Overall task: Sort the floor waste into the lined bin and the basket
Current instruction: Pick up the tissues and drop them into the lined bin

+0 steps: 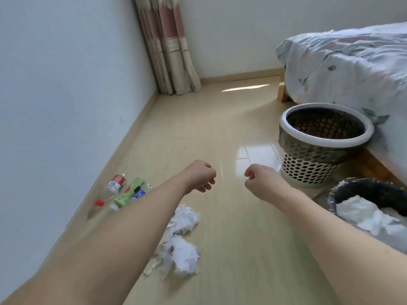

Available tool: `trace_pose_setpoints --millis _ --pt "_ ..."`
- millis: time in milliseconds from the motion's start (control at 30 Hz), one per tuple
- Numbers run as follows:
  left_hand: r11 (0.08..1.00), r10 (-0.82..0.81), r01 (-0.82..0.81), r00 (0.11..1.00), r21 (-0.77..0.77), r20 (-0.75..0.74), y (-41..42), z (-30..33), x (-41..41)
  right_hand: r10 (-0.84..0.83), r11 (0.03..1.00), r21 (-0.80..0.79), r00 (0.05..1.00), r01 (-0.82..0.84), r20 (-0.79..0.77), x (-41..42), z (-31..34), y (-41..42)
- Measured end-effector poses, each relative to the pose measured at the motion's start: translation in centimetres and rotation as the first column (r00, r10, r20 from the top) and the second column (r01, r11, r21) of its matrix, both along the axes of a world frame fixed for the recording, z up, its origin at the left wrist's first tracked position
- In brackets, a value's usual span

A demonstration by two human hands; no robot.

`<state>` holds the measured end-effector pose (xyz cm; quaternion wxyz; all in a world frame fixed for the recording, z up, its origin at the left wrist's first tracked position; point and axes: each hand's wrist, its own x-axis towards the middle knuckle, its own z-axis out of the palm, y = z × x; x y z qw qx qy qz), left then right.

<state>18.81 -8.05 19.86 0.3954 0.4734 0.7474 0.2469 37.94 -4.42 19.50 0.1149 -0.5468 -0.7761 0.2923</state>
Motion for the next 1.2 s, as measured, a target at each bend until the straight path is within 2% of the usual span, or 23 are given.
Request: trace_pose_setpoints --millis 100,200,333,433,533,667,767,967,1033,1200 --pt "0.995 0.042 -0.048 0.997 -0.089 -0.07 -4.3 -3.0 -8.1 0.098 0.992 -0.081 0.994 -0.094 0.051 -6.3 -3.0 -2.4" --pt "0.977 0.01 -0.041 0.989 -0.211 -0.144 -8.8 -7.2 -14.1 0.157 0.976 -0.168 0.982 -0.137 0.106 -11.2 -6.5 -5.0" --pt "0.946 -0.051 0.006 0.99 -0.324 -0.129 -14.3 -12.4 -18.5 0.183 0.939 -0.317 0.974 -0.133 0.134 -15.1 -11.5 -9.2" --pt "0.921 -0.162 0.098 0.976 -0.377 -0.144 -18.1 -16.7 -19.9 0.215 0.908 -0.397 0.962 -0.133 0.17 -16.8 -14.7 -12.1" --pt "0.909 -0.349 0.218 0.864 -0.356 -0.363 -20.3 -20.7 -20.4 0.206 0.902 -0.417 0.958 -0.107 0.199 -18.3 -16.6 -13.7" --pt "0.878 -0.464 0.422 0.633 -0.227 -0.62 -22.1 -25.0 -21.5 0.208 0.927 -0.356 0.952 -0.119 0.223 -20.3 -17.5 -14.4" --pt "0.834 -0.449 0.543 0.559 -0.101 -0.697 -22.5 -26.2 -23.3 0.255 0.948 -0.257 0.932 -0.188 0.259 -22.3 -17.9 -14.3" --pt "0.773 -0.357 0.624 0.578 0.115 -0.734 -22.2 -27.4 -25.9 0.403 0.901 -0.04 0.802 -0.431 0.441 -27.1 -20.1 -14.6" --pt "0.755 -0.361 0.64 0.589 0.145 -0.723 -22.5 -28.2 -26.2 0.414 0.882 -0.009 0.766 -0.47 0.492 -28.1 -21.0 -14.8" --pt "0.741 -0.383 0.649 0.618 0.171 -0.687 -22.1 -29.6 -27.3 0.359 0.853 0.143 0.763 -0.502 0.538 -29.2 -22.9 -14.6"
